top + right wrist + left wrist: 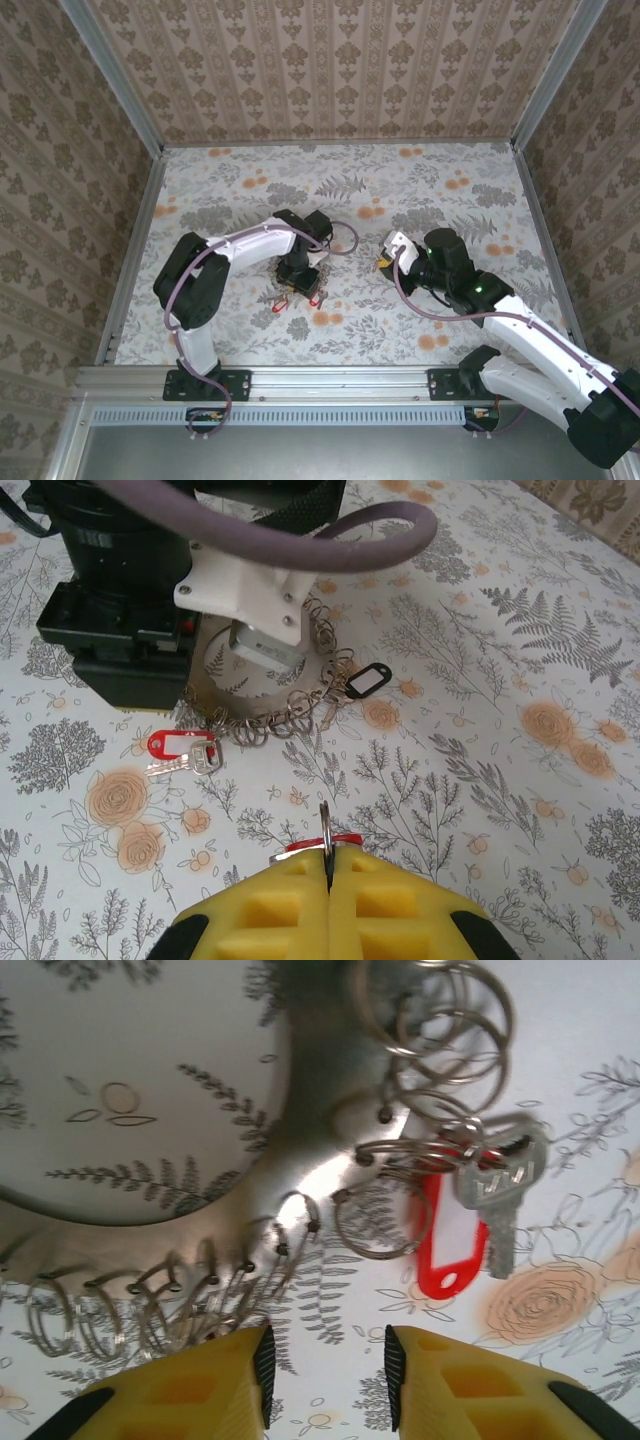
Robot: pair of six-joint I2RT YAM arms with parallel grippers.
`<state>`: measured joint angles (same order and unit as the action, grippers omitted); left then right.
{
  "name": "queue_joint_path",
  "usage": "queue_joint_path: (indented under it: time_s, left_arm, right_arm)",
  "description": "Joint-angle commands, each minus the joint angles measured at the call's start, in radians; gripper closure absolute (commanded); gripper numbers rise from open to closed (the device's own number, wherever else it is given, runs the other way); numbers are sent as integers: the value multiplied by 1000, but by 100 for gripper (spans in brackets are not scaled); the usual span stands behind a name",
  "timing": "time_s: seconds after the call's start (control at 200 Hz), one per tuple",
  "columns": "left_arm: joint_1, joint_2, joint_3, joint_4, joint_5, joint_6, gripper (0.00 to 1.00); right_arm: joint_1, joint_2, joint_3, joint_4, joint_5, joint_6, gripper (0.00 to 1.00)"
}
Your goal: Put the keys on the keyring
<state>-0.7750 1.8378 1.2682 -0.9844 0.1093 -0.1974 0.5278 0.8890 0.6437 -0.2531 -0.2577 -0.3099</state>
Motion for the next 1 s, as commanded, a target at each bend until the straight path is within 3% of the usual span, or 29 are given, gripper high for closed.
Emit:
queue_joint_path:
  time_s: [0.0,0.265,1.0]
  left_arm:
    - [17,2,32,-18,-12,10,60]
    - [18,21,17,8,60,24,62]
    - [19,53,18,32,37,30,64]
  right_arm:
    - [-5,-15,11,-18,5,12,100]
    - [-5,-13,17,-25,6,8,100]
    - [-5,-27,10,-24,7,10,100]
